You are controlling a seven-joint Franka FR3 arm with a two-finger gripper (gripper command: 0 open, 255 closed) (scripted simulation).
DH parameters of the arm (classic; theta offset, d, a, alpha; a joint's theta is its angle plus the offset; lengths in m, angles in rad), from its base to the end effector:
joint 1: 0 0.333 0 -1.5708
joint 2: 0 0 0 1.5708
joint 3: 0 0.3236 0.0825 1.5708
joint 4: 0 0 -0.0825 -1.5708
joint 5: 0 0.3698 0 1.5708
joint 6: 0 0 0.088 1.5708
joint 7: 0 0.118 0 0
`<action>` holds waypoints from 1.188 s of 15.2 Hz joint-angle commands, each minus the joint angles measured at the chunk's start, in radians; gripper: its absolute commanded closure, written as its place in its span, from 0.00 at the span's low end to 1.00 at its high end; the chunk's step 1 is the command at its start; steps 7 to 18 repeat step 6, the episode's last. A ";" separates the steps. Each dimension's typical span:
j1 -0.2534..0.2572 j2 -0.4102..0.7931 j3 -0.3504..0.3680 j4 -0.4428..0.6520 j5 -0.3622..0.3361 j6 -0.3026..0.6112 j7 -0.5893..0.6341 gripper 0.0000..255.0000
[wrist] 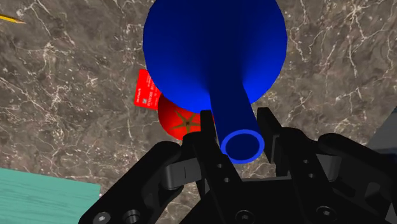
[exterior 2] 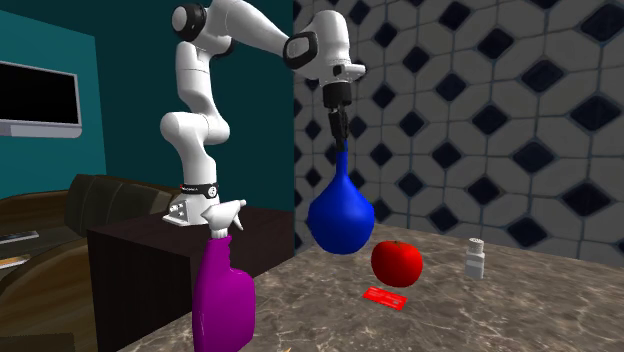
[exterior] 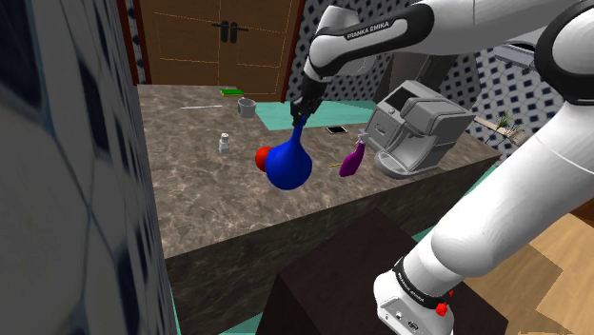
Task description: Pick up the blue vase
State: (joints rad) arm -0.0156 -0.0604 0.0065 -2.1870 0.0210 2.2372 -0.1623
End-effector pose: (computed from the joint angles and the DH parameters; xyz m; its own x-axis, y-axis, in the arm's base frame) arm 0.5210 -0.0039 0.4284 0.9839 0.1398 0.1116 0.1406 -0.9901 0.0006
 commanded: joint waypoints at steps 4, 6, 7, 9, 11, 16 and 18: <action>0.000 -0.025 0.000 0.045 -0.001 -0.068 0.001 1.00; 0.000 -0.026 0.000 0.046 -0.001 -0.070 0.001 1.00; 0.000 -0.026 0.000 0.046 -0.001 -0.070 0.001 1.00; 0.000 -0.026 0.000 0.046 -0.001 -0.070 0.001 1.00; 0.000 -0.026 0.000 0.046 -0.001 -0.070 0.001 1.00; 0.000 -0.026 0.000 0.046 -0.001 -0.070 0.001 1.00; 0.000 -0.026 0.000 0.046 -0.001 -0.070 0.001 1.00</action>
